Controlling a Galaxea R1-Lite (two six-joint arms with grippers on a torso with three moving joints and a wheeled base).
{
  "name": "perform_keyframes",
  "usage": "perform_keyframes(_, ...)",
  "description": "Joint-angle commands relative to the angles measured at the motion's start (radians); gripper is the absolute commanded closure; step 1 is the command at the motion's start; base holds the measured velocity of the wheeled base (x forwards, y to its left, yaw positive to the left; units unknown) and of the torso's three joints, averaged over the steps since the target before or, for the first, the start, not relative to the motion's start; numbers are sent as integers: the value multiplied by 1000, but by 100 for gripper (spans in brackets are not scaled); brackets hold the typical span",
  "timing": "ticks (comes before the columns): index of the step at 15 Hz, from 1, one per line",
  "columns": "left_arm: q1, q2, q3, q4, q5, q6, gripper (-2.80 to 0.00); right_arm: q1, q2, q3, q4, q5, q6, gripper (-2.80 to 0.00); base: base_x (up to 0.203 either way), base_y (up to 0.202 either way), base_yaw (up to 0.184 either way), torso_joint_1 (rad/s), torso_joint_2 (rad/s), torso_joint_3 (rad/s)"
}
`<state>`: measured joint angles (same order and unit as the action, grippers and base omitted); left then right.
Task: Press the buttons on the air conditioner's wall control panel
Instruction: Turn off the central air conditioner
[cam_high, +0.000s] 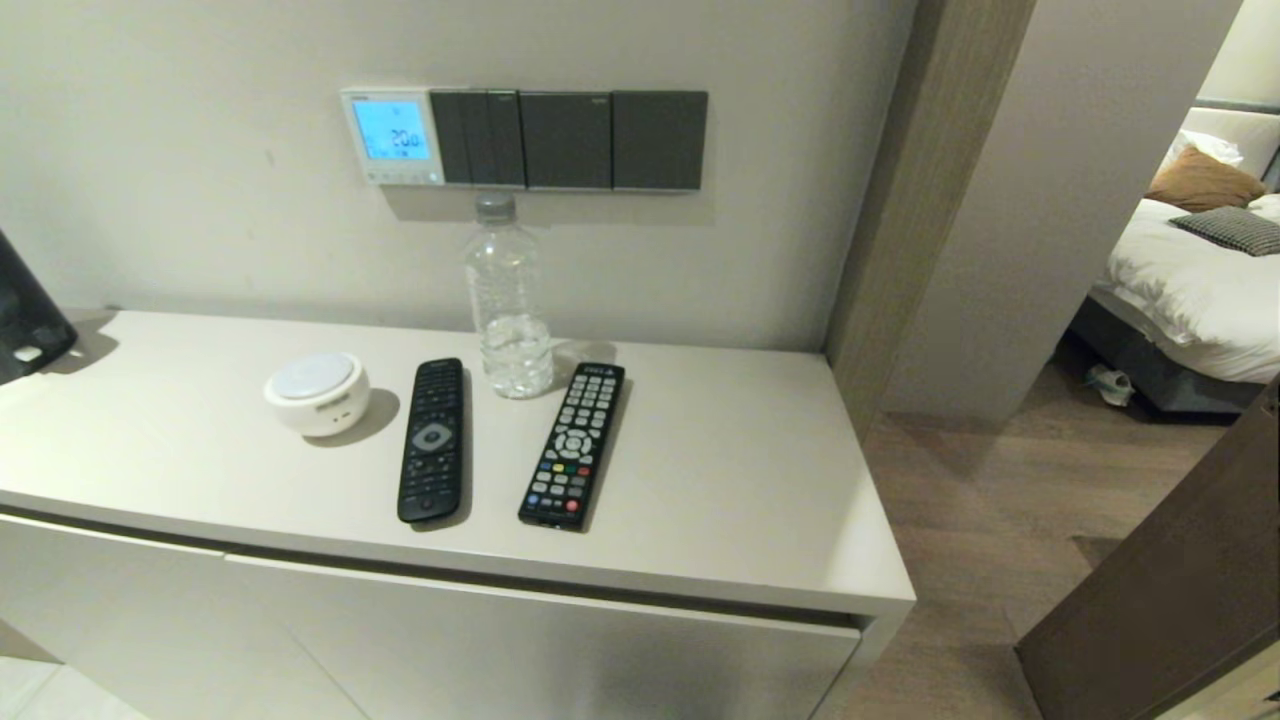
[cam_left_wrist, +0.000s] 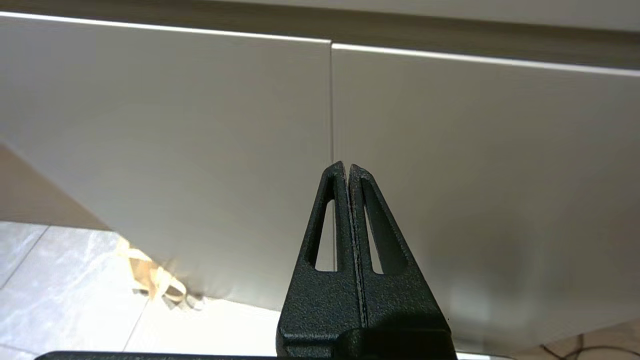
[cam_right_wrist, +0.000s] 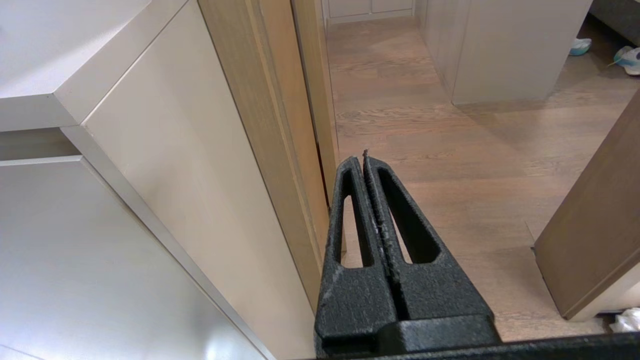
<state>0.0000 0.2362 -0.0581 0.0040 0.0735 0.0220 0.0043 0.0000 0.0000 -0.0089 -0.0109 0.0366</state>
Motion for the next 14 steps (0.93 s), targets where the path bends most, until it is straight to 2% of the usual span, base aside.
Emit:
perform_keyframes(1,14,-46,-6,36,-3,1,0,0,2,2,0,0,0,0,0,0,0,0,0,0)
perform_keyframes(6,12,-85,6,42,11,3,0,0,2,2,0,0,0,0,0,0,0,0,0,0)
perform_keyframes(10,9,-136,-1,77,-4,44,0,0,2,2,0,0,0,0,0,0,0,0,0,0)
perform_keyframes(14,9,-183,34,74,-72,65,0,0,2,2,0,0,0,0,0,0,0,0,0,0)
